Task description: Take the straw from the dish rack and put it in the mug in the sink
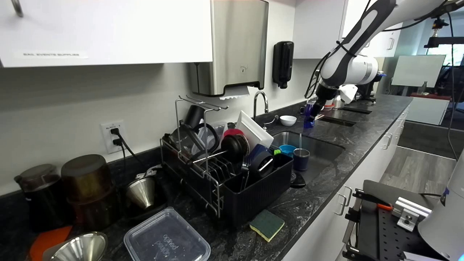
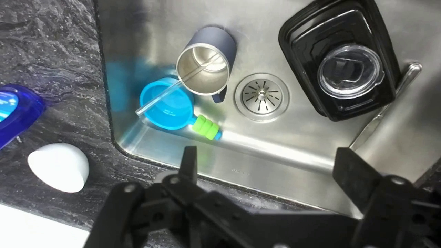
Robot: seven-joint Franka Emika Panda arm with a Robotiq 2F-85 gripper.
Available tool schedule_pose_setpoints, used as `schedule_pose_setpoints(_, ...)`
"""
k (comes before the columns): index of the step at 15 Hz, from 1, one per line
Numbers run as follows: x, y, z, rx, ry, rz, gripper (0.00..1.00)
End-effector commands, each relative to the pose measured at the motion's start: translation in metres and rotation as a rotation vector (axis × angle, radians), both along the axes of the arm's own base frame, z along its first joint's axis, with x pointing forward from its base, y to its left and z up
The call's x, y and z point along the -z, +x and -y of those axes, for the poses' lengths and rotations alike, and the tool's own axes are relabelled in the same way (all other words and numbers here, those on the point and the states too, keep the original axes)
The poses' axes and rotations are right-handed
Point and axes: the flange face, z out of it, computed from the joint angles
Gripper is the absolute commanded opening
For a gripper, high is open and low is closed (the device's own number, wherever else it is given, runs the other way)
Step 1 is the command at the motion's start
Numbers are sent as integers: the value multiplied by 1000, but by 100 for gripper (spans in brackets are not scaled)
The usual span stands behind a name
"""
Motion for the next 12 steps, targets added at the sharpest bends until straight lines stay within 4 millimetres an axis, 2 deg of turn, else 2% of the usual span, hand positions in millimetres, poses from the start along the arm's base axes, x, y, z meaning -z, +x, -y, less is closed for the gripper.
schedule_pose_setpoints(1,-4,-8,-1,-67,-23,-101,100)
schedule_pose_setpoints(7,-16,-6,-19,-159,12,-292,100)
schedule_pose_setpoints(12,-31,3,-30,-142,87,-321,100)
